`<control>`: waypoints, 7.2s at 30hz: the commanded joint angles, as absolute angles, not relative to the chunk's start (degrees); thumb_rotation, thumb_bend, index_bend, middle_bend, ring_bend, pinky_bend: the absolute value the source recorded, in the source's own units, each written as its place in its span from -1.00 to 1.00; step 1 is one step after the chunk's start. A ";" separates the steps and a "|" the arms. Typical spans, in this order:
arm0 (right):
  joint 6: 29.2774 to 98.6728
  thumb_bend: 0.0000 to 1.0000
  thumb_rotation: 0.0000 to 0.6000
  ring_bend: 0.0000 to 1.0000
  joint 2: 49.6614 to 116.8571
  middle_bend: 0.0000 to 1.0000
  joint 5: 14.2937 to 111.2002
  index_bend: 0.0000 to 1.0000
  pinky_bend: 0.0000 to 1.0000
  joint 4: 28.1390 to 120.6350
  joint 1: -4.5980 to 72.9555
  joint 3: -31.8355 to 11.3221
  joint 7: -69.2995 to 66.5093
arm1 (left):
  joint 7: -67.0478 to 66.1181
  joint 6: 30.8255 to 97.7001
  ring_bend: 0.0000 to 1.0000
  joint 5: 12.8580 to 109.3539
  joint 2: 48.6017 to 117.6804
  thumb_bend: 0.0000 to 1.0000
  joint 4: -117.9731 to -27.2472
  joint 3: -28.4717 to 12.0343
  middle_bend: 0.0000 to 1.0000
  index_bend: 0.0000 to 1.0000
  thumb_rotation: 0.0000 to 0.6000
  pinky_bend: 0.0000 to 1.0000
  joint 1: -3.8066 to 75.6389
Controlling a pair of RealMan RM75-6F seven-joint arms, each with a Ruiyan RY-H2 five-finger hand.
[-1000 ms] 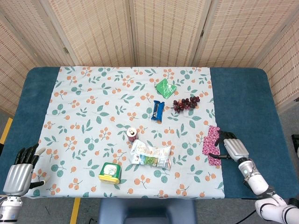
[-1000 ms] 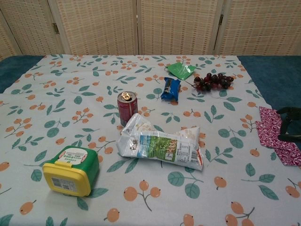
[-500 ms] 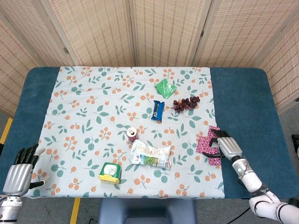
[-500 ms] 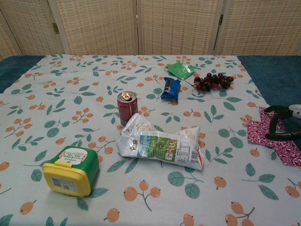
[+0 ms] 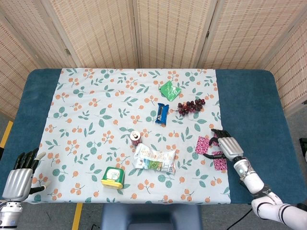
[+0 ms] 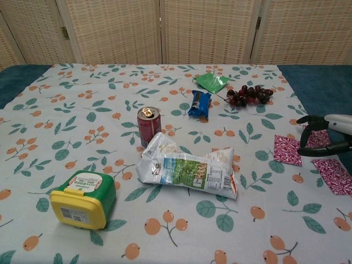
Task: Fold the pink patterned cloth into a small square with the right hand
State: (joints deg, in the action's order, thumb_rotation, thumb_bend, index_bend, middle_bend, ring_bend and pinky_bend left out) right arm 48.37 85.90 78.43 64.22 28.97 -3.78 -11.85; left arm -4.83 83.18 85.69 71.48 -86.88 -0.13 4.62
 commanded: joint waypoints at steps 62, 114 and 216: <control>53.36 -0.61 0.45 -1.00 81.48 -0.88 78.87 -0.56 -1.00 70.32 22.93 0.91 2.10 | -3.77 83.76 -0.79 86.35 71.31 -0.61 -86.77 0.36 -0.86 -0.66 1.00 -1.00 3.92; 42.04 -0.61 0.52 -1.00 86.25 -0.84 63.44 -0.45 -1.00 60.39 30.62 -10.18 -4.47 | -2.57 82.68 -0.79 86.20 72.12 -0.62 -85.36 0.39 -0.86 -0.66 1.00 -1.00 4.22; 51.87 -0.61 0.57 -1.00 87.05 -0.83 57.64 -0.42 -1.00 78.07 30.71 -9.03 9.75 | 1.56 81.87 -0.79 85.84 73.72 -0.61 -80.79 0.84 -0.86 -0.66 1.00 -1.00 3.87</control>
State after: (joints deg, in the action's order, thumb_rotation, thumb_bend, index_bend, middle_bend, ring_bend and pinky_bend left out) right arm 51.70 87.26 57.42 77.86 30.81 -8.96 9.92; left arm 1.56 81.88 85.84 73.72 -80.79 0.84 3.87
